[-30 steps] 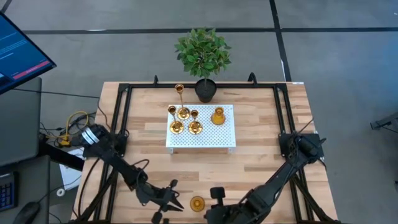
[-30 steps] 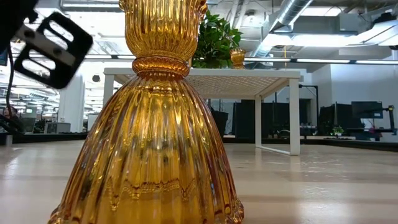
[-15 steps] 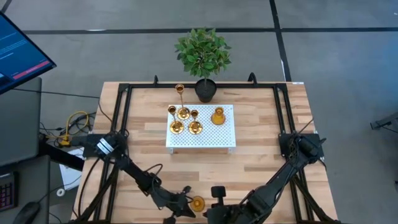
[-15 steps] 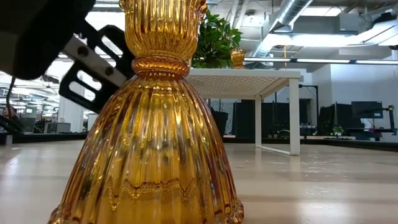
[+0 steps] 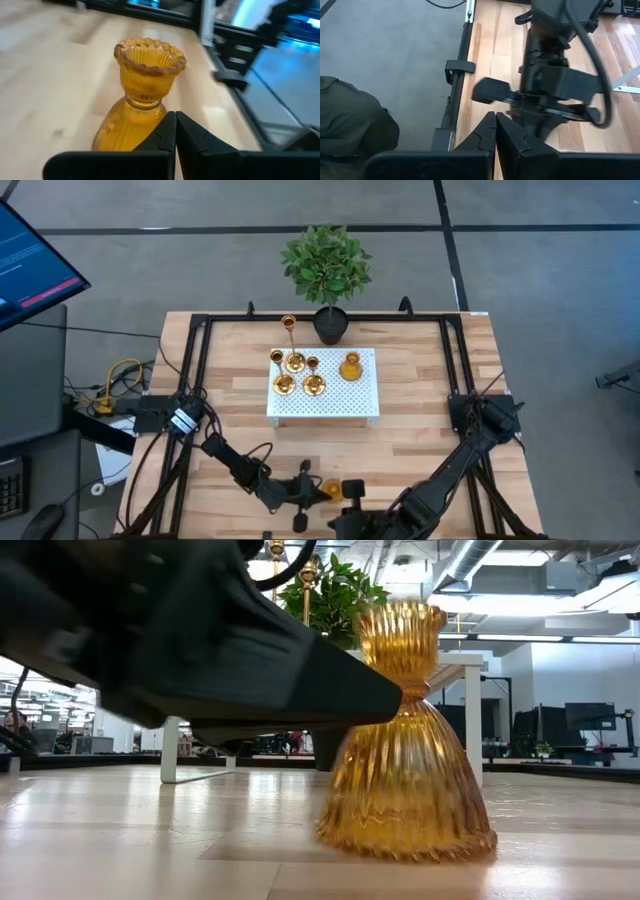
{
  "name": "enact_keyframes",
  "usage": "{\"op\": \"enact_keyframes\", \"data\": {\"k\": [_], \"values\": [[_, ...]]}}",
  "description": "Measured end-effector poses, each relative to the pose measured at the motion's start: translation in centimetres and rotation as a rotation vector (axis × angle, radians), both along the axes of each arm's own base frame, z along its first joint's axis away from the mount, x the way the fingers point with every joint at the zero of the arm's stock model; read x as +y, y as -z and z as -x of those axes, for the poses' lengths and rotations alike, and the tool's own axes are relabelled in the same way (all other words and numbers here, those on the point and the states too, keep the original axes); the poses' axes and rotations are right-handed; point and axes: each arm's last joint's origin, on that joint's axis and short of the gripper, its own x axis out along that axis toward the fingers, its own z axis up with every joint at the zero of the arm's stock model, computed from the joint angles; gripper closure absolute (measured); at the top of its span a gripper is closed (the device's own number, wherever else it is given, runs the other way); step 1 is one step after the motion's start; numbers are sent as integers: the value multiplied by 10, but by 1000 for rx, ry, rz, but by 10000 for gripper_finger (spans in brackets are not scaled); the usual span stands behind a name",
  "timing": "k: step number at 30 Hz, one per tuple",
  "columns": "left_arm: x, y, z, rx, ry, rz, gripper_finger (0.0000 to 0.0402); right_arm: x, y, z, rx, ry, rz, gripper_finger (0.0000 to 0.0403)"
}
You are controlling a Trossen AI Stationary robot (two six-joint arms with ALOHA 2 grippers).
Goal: Pick & Place candle stick holders
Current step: Put the brown candle holder on the shelf
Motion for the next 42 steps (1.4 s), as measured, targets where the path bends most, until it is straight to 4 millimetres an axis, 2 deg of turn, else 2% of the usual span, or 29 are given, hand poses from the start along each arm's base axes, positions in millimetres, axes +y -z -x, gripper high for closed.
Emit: {"op": "enact_keyframes", "data": {"k": [12, 16, 19, 25, 33, 38, 42], "values": [[43, -1, -28, -16, -164, -21, 397, -1, 7, 17, 53, 107, 73, 403], [39, -2, -27, -15, -97, -19, 398, -3, 11, 26, 91, 136, 121, 403], [27, -8, -18, -31, -47, -52, 398, -6, 14, 32, 141, 142, 174, 403], [13, -30, 8, -71, 30, -123, 398, -23, 19, 37, 235, 274, 210, 403], [21, -54, 48, -26, 85, -161, 398, -35, 21, 29, 257, 284, 248, 403], [26, -54, 70, -16, 137, -168, 398, -49, 38, 27, 284, 281, 281, 403], [35, -54, 80, -16, 139, -168, 398, -66, 56, 33, 330, 282, 237, 403]]}}
